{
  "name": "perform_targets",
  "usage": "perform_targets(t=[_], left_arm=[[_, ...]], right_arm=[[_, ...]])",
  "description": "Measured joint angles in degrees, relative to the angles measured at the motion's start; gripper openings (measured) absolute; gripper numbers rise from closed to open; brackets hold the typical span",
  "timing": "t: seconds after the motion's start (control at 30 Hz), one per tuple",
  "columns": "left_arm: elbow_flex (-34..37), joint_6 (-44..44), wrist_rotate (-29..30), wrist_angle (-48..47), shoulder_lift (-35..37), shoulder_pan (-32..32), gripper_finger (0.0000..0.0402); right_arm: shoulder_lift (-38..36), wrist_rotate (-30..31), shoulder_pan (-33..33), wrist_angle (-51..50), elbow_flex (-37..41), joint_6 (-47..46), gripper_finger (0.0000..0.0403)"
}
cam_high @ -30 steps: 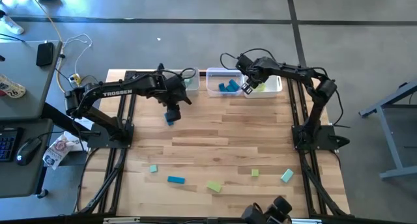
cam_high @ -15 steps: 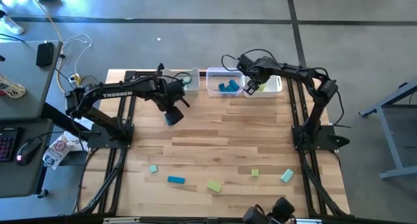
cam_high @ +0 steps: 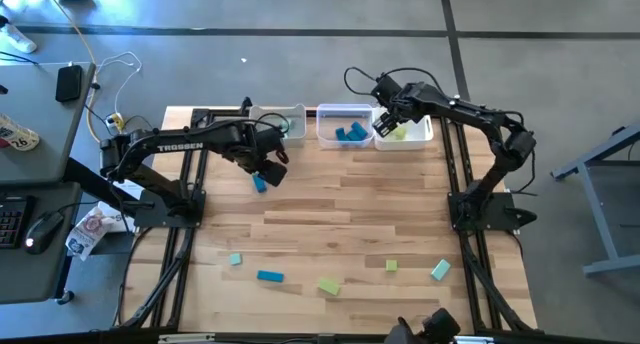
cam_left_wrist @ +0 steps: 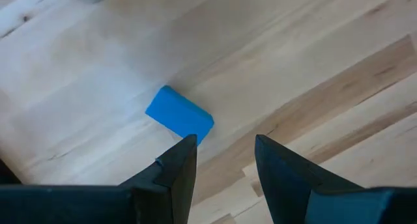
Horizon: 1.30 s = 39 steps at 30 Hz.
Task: Sort & place blocks by color
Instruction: Put the blue block into the transparent bin
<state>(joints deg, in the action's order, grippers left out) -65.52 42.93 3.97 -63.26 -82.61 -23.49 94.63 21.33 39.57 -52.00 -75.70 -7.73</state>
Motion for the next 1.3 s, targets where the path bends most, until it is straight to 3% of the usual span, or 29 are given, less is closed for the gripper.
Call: perform_targets(t=[0.07, 0.2, 0.37, 0.77, 0.93, 1.3], left_arm=[[0.0, -0.63, 0.57, 0.0, 0.0, 0.24, 0.0142], [0.0, -10.57, -1.46, 0.02, 0.0, 1.57, 0.0142], [0.0, -17.58, -4.0, 0.04, 0.0, 6.84, 0.0142], [0.0, -14.5, -4.02, 1.37, 0.0, 23.45, 0.0142], [0.0, -13.63, -7.09, 2.25, 0.0, 28.73, 0.0146], [0.0, -15.35, -7.98, 5.9, -1.87, 37.32, 0.0193]], right_arm=[[-1.06, -1.52, -0.22, -0.54, 0.0, -0.54, 0.0211], [-3.2, -2.04, -1.21, -0.92, 0.0, -1.14, 0.0211], [-4.74, -1.92, -2.57, -0.81, 0.0, -1.37, 0.0211], [-5.11, -2.39, -3.32, -0.48, 0.0, -0.83, 0.0211], [-5.09, -2.45, -3.32, 0.02, 0.0, -0.83, 0.0211], [-5.07, -2.45, -3.32, 1.73, 0.0, -0.8, 0.0211]])
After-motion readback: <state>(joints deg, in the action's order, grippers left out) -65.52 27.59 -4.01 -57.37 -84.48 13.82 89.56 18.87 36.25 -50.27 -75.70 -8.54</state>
